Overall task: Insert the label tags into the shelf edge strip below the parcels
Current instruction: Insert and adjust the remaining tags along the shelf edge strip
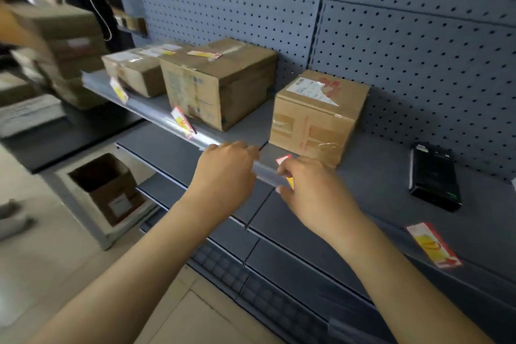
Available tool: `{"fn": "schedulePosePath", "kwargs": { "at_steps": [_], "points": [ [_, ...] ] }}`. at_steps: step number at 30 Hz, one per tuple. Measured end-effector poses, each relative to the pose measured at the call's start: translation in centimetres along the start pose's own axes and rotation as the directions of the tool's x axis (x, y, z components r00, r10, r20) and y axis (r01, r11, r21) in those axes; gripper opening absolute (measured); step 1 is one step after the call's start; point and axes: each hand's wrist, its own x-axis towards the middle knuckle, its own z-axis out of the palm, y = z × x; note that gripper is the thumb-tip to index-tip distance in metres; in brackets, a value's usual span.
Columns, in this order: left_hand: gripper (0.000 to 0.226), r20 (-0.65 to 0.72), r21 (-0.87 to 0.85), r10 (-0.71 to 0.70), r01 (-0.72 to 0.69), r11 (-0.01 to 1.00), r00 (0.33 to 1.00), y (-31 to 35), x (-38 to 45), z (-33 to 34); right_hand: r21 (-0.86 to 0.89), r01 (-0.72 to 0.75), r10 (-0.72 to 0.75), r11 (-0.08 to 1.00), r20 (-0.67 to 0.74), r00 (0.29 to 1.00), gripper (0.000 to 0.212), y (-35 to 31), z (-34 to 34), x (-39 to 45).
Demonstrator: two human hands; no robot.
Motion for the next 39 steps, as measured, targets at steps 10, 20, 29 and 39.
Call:
{"fn": "schedulePosePath", "kwargs": {
  "at_steps": [10, 20, 29, 39],
  "points": [
    [0.028, 0.011, 0.021, -0.118, 0.118, 0.993, 0.993, -17.7, 0.6, -2.0, 0.107, 0.131, -0.129, 0.986, -0.032, 0.991, 0.018, -12.3, 5.7, 12.2],
    [0.024, -0.042, -0.020, -0.121, 0.120, 0.993, 0.992, -26.5, 7.7, -1.0, 0.108, 0.126, -0.119, 0.986, -0.069, 0.991, 0.011, -15.3, 8.4, 23.5],
    [0.026, -0.034, -0.036, -0.123, 0.122, 0.992, 0.992, -33.1, 15.7, -2.0, 0.099, 0.154, -0.133, 0.983, -0.194, 0.972, 0.011, -17.7, 8.6, 33.0],
    [0.025, -0.106, -0.090, 0.115, -0.124, 0.988, 0.988, -38.3, 24.5, -1.3, -0.066, -0.145, 0.127, 0.987, -0.230, 0.965, 0.020, -16.2, 8.2, 40.0]
  ]
}}
